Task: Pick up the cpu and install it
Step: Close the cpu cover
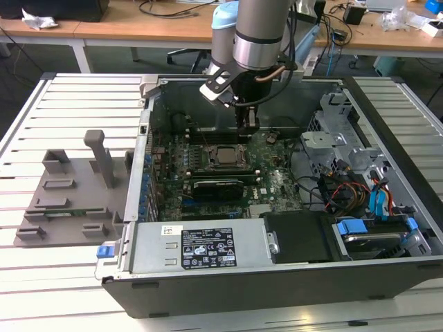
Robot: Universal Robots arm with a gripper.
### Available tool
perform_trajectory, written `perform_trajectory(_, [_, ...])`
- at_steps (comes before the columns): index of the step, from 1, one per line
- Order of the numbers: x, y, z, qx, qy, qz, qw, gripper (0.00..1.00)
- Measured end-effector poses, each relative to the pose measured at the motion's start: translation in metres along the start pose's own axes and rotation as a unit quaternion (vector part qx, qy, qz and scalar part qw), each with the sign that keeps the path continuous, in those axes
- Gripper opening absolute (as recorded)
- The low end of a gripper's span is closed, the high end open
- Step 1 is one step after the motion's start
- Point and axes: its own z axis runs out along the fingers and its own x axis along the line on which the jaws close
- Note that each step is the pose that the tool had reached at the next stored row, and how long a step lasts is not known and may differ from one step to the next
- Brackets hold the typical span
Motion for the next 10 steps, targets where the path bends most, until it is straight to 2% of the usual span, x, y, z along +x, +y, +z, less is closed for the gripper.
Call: perform_trajectory(10, [0.0002, -0.0075, 0.0005, 0.0, 0.0, 0.0, 1.0, 0.11])
